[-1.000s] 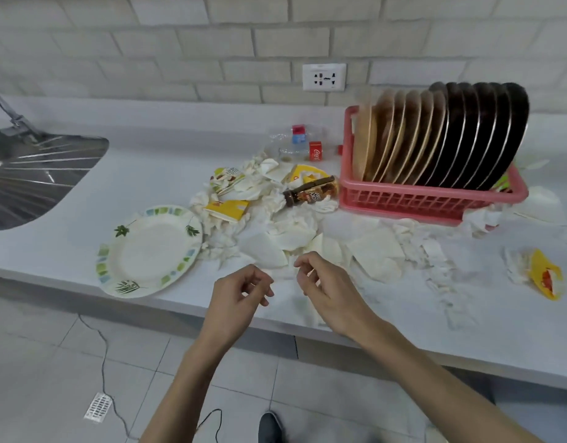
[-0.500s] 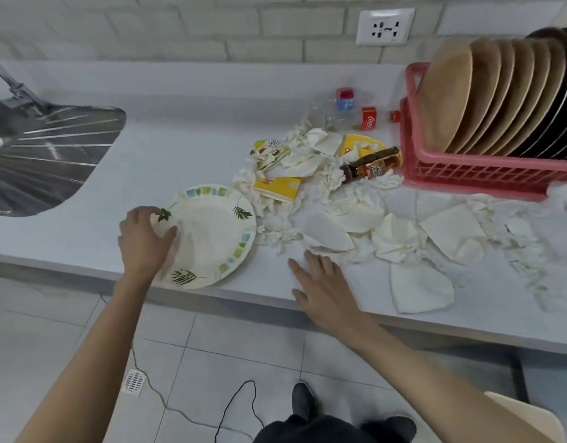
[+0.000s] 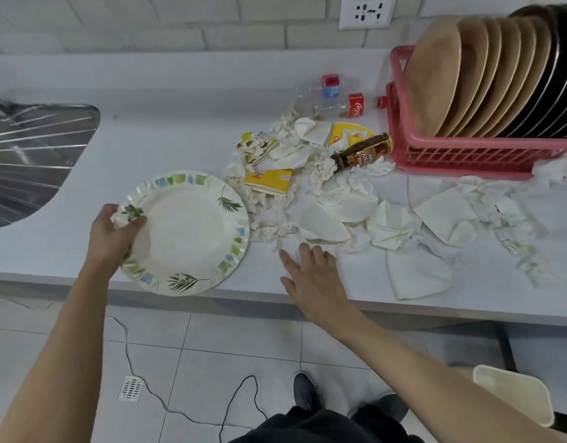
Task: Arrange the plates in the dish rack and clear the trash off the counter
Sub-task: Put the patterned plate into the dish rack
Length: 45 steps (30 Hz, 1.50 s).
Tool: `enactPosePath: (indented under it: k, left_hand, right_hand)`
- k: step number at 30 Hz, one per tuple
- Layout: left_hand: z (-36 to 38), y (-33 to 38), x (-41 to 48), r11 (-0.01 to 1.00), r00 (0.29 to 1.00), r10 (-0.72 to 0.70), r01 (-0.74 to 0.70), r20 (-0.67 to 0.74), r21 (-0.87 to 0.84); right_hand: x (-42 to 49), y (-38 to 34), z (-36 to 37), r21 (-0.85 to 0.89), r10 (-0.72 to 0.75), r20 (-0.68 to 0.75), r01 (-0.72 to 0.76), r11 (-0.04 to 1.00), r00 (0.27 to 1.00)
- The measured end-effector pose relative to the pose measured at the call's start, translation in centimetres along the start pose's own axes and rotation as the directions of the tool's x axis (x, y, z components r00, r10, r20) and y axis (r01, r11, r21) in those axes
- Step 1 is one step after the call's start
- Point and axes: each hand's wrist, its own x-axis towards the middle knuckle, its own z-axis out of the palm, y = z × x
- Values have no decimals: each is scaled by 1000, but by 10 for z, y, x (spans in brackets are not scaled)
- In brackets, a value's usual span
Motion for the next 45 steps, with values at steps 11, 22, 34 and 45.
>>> enactPosePath:
  k: [11,22,34,45]
  left_hand:
    - [10,26,-94,923,998,26,-47,-60,-381]
    - [142,73,-213,881,986,104,-29,132,-472]
    - [303,169,-337,900,907,179,5,381,-435]
    - [393,226,-392,974,782,215,-128,586,-186]
  right_hand:
    - [1,25,-37,676,80,341,-303,672,937]
    - [-74,116,-115,924,305,378,-333,-190,874]
    - [-203,292,-162,980,516,189,-197,-40,835]
    - [-231,394,-238,935,549,53,-235,266,834]
